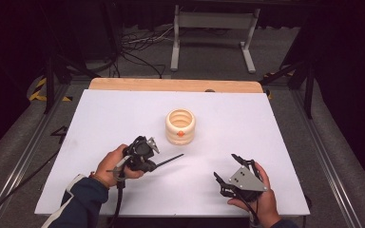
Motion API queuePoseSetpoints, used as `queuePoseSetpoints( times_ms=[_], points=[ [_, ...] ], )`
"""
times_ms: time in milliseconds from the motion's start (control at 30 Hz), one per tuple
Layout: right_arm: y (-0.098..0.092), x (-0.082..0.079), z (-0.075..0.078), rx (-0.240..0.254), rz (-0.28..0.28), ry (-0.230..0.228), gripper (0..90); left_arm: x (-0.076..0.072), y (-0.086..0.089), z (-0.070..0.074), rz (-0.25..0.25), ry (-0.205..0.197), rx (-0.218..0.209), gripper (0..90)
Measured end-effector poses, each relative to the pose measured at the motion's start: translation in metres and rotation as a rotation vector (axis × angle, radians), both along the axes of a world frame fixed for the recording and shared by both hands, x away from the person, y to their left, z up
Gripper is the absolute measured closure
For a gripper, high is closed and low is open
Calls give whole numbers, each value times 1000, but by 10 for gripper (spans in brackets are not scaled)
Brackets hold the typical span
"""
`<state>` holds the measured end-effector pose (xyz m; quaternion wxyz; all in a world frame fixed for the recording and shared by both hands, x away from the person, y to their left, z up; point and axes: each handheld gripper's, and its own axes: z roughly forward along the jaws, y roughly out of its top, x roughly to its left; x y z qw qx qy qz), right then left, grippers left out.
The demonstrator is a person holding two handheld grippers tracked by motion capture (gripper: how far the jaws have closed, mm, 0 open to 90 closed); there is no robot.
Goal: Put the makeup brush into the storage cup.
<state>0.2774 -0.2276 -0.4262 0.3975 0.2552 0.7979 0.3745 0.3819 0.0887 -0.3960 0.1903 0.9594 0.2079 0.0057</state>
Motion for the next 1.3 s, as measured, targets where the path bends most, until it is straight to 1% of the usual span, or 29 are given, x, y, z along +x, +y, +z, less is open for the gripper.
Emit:
queuePoseSetpoints(
  times_ms=[33,67,100,133,167,200,267,333,400,467,500,533,567,600,633,667,700,833,867,900,933,1000,1067,1100,1133,1167,1200,1267,1300],
  points=[
    [5,0,0,-23,8,-19,242,0,0,0,0,0,0,832],
    [8,0,0,-32,13,-23,267,2,-3,2,-7,7,2,832],
    [11,1,-1,-47,20,-25,286,5,-9,6,-14,-6,15,832],
    [11,1,-1,-47,20,-25,286,5,-9,6,-14,-6,15,832],
    [15,2,-1,-63,26,-26,310,7,-14,9,-18,-4,16,832],
    [20,2,-1,-83,33,-34,320,9,-17,12,-24,-1,15,832],
    [29,4,0,-127,29,-63,330,10,-23,16,-39,-15,29,832],
    [38,6,1,-171,21,-96,351,12,-30,21,-49,-21,31,832],
    [47,9,3,-216,18,-115,355,14,-35,24,-57,-29,33,832],
    [51,10,3,-224,22,-127,356,14,-37,25,-60,-25,33,832],
    [56,11,3,-227,18,-138,365,15,-40,26,-64,-32,37,832],
    [60,13,3,-232,30,-139,373,16,-42,26,-68,-30,41,832],
    [68,15,2,-258,50,-160,387,17,-45,27,-74,-31,42,832],
    [68,15,2,-258,50,-160,387,17,-45,27,-74,-31,42,832],
    [75,16,1,-292,64,-171,409,17,-46,27,-75,-33,47,832],
    [75,16,1,-292,64,-171,409,17,-48,28,-84,-34,46,832],
    [79,17,0,-305,73,-178,416,17,-50,29,-90,-33,43,832],
    [96,19,-3,-373,106,-212,493,16,-54,30,-109,-38,54,832],
    [100,18,-5,-396,123,-229,519,15,-55,30,-105,-27,51,832],
    [104,18,-6,-418,138,-244,545,15,-56,30,-109,-31,57,832],
    [108,17,-9,-456,143,-267,562,15,-56,30,-109,-31,57,832],
    [113,17,-12,-485,144,-278,583,14,-58,31,-123,-30,63,832],
    [117,16,-15,-533,144,-312,600,12,-59,31,-131,-31,56,832],
    [118,16,-15,-572,142,-326,615,10,-60,30,-134,-28,54,832],
    [118,16,-15,-572,142,-326,615,10,-60,30,-134,-28,54,832],
    [119,16,-17,-592,145,-330,634,11,-61,31,-150,-37,64,832],
    [120,16,-18,-601,146,-328,669,10,-62,31,-139,-37,59,832],
    [122,16,-21,-608,163,-310,725,9,-64,31,-140,-36,46,832],
    [123,15,-22,-621,171,-310,748,8,-65,31,-148,-38,49,832]
  ],
)
